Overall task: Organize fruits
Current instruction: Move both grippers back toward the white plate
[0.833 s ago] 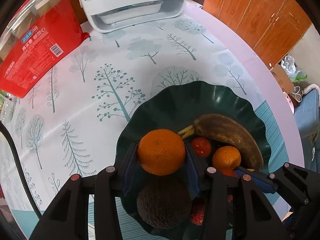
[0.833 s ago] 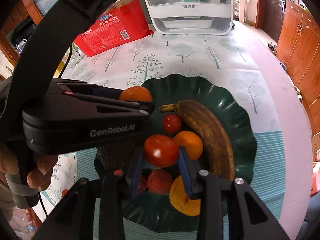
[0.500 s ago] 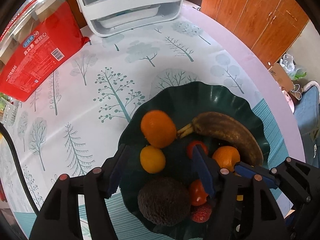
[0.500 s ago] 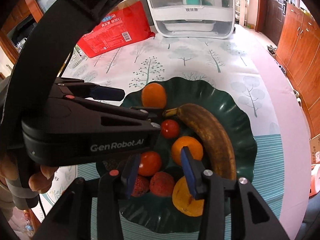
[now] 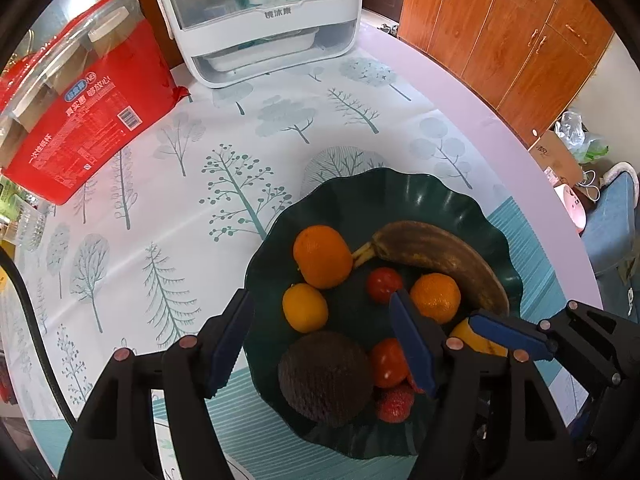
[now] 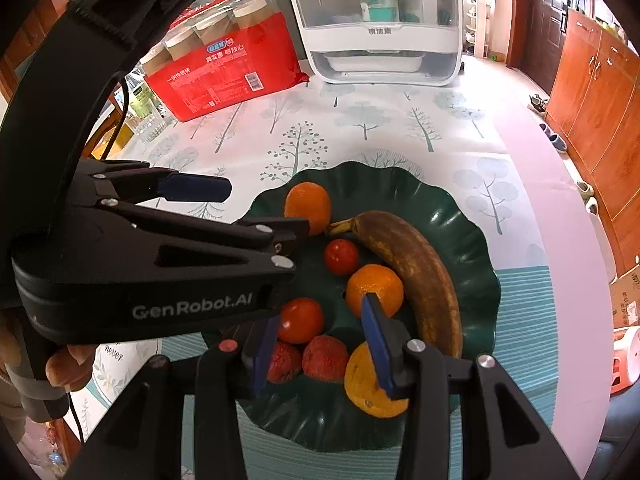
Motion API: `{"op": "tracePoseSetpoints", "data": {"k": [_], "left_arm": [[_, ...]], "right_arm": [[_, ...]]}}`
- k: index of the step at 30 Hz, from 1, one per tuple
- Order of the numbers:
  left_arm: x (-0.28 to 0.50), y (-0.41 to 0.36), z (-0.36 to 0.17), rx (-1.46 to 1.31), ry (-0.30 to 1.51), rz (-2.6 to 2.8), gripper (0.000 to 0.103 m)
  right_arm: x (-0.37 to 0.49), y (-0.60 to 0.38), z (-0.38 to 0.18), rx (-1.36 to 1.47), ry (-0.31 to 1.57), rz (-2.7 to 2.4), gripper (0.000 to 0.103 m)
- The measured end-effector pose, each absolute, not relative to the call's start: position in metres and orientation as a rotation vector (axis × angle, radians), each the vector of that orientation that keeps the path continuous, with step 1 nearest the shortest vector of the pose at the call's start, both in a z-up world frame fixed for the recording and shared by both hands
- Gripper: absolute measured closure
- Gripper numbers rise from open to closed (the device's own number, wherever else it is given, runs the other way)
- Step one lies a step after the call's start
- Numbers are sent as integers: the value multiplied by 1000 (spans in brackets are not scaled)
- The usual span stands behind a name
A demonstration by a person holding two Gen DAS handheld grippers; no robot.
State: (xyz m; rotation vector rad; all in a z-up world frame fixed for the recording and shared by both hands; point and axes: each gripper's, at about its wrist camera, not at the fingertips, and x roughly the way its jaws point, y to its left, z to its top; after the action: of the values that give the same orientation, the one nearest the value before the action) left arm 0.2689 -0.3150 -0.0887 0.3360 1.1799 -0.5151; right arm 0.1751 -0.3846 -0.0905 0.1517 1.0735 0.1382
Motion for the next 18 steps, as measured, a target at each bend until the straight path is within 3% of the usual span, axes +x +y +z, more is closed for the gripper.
{"op": "tracePoseSetpoints", "data": {"k": [18], "left_arm": [[221,-270,-68,318,1159,-502,30]], "right_arm": [[140,-377,-78,163,1064,92,61]]}}
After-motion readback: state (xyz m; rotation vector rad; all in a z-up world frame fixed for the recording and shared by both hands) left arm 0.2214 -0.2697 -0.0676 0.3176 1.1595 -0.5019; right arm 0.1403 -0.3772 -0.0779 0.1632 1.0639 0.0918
